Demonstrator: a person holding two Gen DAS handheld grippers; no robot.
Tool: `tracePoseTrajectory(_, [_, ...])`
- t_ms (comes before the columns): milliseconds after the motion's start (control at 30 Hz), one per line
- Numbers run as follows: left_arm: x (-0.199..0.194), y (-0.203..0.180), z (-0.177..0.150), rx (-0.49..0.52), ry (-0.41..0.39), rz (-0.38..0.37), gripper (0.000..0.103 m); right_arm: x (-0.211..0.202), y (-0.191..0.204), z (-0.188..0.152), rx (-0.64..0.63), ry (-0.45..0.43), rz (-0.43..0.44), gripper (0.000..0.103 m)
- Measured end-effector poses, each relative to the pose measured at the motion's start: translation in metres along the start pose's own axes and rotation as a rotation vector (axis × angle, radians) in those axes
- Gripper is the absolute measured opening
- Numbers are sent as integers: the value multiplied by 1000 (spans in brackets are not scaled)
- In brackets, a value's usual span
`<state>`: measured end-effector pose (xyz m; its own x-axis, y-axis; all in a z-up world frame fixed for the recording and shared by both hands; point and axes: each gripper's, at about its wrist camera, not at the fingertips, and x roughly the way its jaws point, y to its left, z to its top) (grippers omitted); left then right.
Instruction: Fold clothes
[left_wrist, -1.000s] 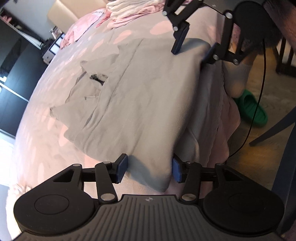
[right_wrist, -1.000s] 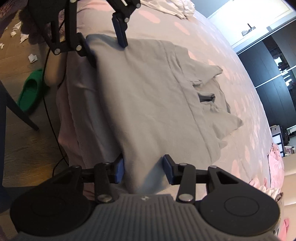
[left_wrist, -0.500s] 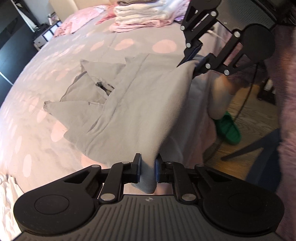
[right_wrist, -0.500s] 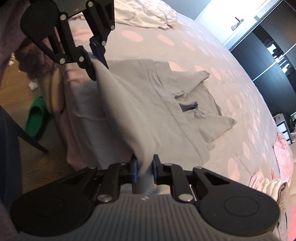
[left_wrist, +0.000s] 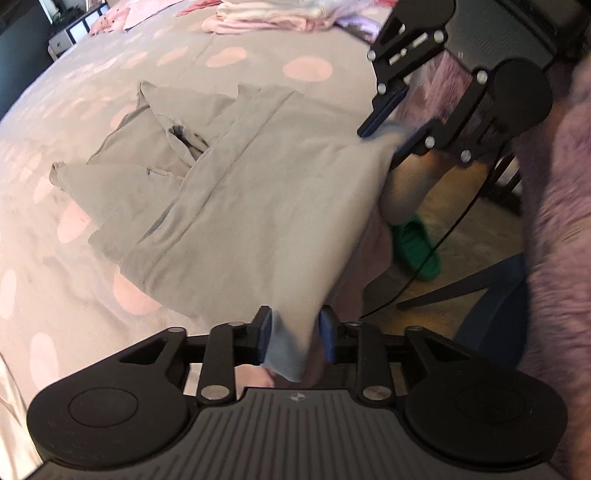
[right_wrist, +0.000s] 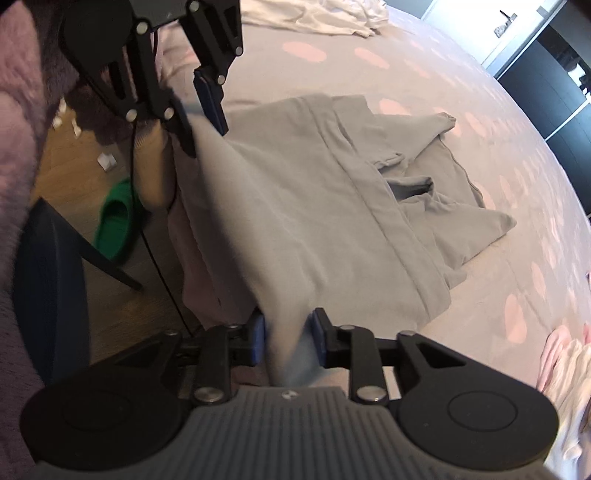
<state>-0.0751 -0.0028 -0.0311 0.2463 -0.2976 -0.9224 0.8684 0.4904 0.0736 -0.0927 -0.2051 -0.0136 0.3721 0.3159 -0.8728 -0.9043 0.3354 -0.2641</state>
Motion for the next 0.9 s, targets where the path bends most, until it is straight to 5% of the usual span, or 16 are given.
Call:
tracePoseTrajectory(167, [-19, 12, 9, -83, -76, -56, 42, -8, -9, 10, 38, -33, -10, 32])
tracePoseTrajectory(433, [-35, 45, 19, -220, -147, -83, 47, -14, -29, 20, 100, -43, 23, 38])
tracePoseTrajectory(700, [-31, 62, 18, -266, -139, -1, 48, -14, -50, 30, 161, -51, -21, 40])
tracePoseTrajectory(900, [-18, 82, 23, -372, -220, 205, 58, 13, -80, 43, 305, -80, -128, 40])
